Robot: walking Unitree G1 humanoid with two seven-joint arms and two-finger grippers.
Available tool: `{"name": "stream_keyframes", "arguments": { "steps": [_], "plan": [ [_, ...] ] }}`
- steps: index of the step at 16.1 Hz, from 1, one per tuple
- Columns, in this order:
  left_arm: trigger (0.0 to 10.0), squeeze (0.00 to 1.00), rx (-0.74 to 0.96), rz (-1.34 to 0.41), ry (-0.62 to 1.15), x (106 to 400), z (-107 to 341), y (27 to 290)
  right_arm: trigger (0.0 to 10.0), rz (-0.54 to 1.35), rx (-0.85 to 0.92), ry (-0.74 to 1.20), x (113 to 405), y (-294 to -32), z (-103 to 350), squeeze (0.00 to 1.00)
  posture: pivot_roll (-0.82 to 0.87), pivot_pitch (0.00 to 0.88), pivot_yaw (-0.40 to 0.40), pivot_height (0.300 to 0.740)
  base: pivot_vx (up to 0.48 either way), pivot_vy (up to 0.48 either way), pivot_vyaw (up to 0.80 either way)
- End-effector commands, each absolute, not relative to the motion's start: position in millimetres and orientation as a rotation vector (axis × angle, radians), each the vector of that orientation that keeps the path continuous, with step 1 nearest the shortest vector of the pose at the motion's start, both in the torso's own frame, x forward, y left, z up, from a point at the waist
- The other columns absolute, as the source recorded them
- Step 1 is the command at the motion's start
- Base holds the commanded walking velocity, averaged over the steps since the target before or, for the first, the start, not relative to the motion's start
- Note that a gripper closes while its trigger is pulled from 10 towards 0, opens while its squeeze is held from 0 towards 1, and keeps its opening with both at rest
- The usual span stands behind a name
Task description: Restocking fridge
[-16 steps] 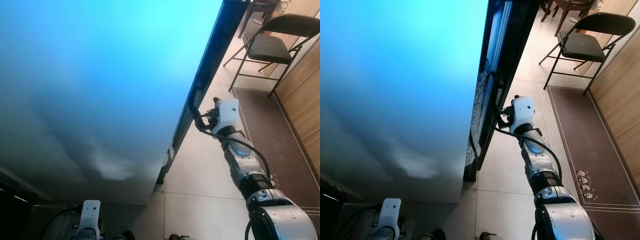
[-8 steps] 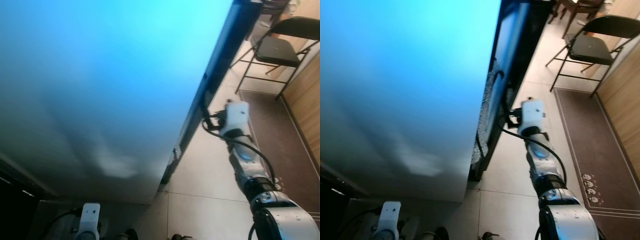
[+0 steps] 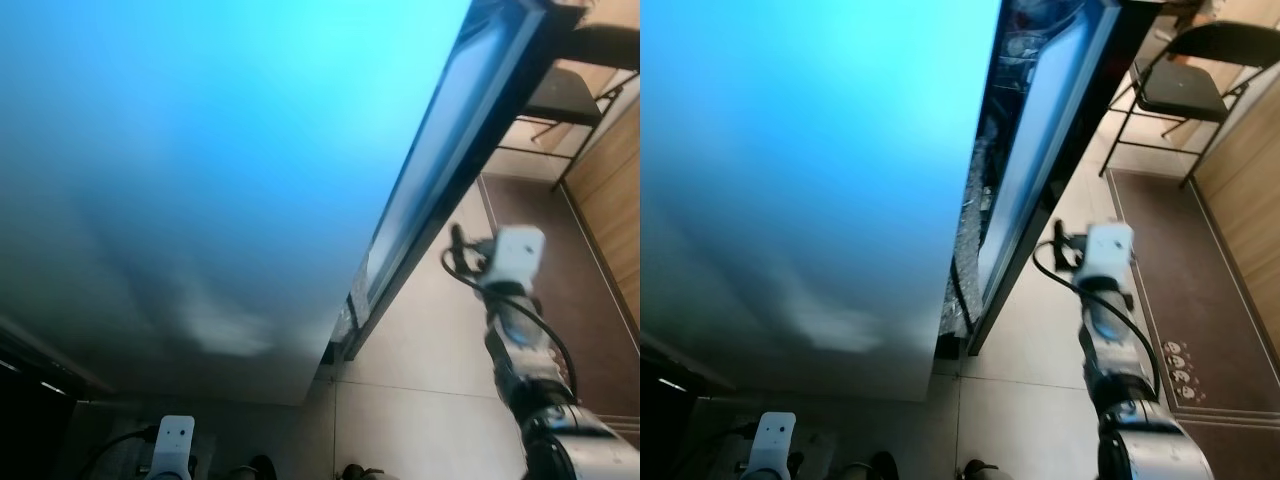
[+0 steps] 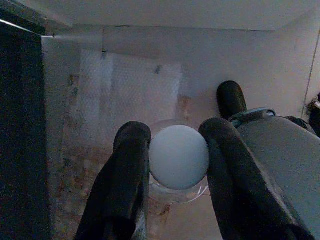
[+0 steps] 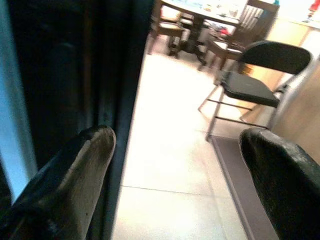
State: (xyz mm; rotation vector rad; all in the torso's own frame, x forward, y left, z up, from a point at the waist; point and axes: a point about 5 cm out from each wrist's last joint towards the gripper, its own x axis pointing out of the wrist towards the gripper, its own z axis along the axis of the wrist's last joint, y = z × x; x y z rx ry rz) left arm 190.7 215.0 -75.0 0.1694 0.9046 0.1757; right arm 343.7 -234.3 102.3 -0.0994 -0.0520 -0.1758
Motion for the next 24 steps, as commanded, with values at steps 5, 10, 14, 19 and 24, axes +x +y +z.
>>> {"name": "stream_keyframes", "arguments": {
  "steps": [5,10,14,19,24],
  "plan": [
    [10.0,0.0,0.174,0.164,0.97,174.3,-83.1,217.7,10.0,-0.349,-0.134,0.038,320.5,-268.2,80.6,0.0,-0.12,0.168,-0.085,0.74,0.0,0.0,0.0],
    [10.0,0.0,0.177,0.154,0.935,183.4,-79.7,211.4,10.0,-0.581,-0.192,0.066,301.4,-304.9,78.0,0.0,-0.12,0.162,-0.088,0.74,0.0,0.0,0.0],
    [10.0,0.0,0.177,0.153,0.933,183.5,-79.8,210.5,10.0,-0.486,-0.155,0.139,300.7,-290.4,62.0,0.0,-0.12,0.162,-0.088,0.74,0.0,0.0,0.0],
    [10.0,0.0,0.177,0.152,0.933,183.8,-79.7,210.0,10.0,-0.213,-0.064,0.265,311.3,-243.3,41.1,0.0,-0.12,0.167,-0.088,0.74,0.0,0.0,0.0],
    [10.0,0.0,0.177,0.149,0.941,183.1,-80.4,208.6,10.0,-0.097,-0.079,0.341,312.7,-233.2,34.6,0.0,-0.12,0.172,-0.09,0.74,0.0,0.0,0.0]
  ]
}}
